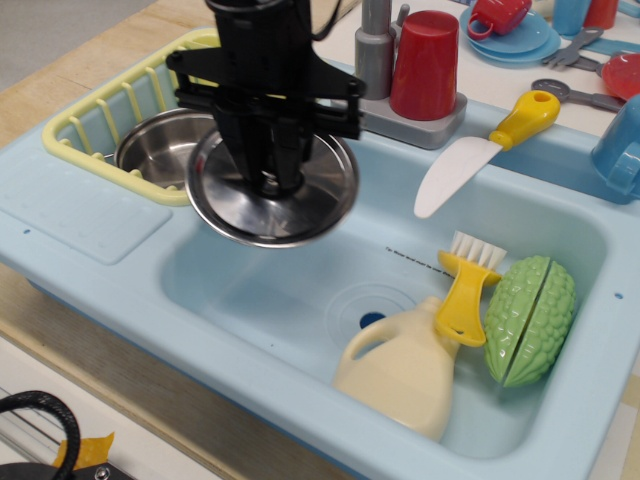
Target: Put lid on pot or pan
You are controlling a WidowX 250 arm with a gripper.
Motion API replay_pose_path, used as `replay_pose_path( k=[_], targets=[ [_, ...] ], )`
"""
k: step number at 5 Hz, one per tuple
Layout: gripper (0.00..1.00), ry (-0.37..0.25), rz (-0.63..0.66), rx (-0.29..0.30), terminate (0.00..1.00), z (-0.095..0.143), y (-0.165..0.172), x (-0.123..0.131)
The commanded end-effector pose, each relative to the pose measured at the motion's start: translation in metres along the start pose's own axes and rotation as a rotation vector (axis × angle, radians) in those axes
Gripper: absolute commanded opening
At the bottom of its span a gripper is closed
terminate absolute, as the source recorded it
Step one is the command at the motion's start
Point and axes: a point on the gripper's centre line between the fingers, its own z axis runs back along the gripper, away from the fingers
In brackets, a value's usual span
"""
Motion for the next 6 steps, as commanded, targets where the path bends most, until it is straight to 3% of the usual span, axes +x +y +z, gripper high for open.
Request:
replay_pose_path(
  k=[1,3,5,6],
  targets=[
    [0.0,-0.097,0.015,-0.014,0.0,0.004,0.044,0.016],
    [0.0,-0.11,0.032,-0.01,0.0,0.01,0.086,0.041],
    [0.0,-0.131,0.012,-0.048,0.0,0.002,0.105,0.063],
    [1.0,-0.12,-0.013,-0.084,1.0,-0.005,0.106,0.065]
  ],
)
